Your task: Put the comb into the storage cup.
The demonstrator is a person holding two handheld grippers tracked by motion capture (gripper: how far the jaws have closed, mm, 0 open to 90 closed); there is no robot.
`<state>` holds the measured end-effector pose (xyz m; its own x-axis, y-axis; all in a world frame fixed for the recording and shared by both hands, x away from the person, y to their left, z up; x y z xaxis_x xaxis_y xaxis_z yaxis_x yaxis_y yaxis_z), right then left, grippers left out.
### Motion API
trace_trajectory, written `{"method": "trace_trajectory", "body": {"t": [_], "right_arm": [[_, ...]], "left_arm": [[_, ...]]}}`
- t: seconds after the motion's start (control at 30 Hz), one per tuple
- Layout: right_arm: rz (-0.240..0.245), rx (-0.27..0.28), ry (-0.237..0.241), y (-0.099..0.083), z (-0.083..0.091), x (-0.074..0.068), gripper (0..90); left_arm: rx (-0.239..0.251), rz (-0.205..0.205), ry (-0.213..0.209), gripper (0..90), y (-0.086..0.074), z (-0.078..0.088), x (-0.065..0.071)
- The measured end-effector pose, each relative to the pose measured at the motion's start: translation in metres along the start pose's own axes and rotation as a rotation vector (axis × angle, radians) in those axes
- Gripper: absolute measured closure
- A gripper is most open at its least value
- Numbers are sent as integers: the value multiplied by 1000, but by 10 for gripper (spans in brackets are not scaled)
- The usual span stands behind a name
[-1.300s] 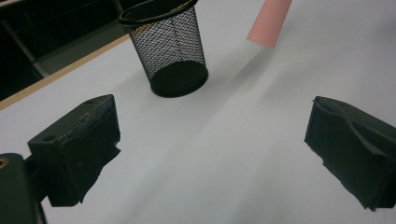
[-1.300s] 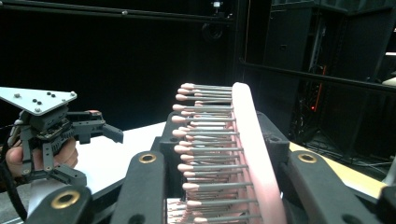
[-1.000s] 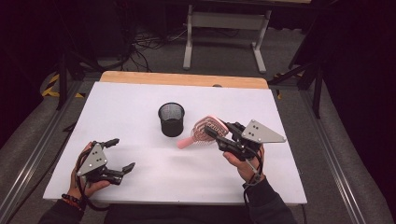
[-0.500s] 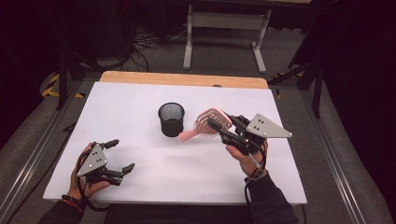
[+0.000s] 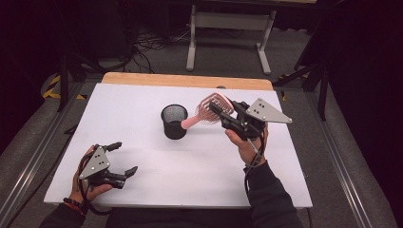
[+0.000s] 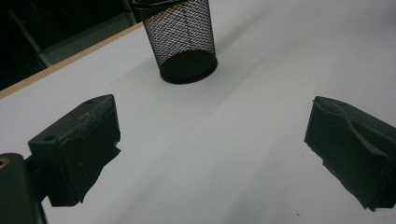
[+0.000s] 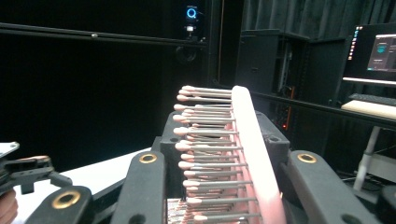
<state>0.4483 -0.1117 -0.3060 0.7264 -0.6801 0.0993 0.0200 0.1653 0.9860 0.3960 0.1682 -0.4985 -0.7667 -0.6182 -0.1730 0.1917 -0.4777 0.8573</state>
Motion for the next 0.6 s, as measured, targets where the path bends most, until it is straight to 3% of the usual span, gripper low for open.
{"method": "trace_trajectory", "body": {"t": [0.33, 0.6], "right_arm": [[9, -5, -54, 13, -22, 9, 633], [3, -27, -74, 13, -40, 15, 633]], "left_arm": [[-4, -3, -8, 40, 0, -1, 2], [2, 1, -10, 40, 0, -1, 1]]}}
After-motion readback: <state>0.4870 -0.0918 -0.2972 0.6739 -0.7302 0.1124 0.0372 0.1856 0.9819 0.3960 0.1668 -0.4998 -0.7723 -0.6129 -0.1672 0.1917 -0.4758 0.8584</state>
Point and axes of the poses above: each handheld gripper's, and its own axes: z roughly backward along the jaws, y roughly out of its top, x roughly to its right, the point moved 10 cm from there along -z, roughly forward along the jaws, and after that the axes turned 9 degrees about -x, right-handed, at the moved point
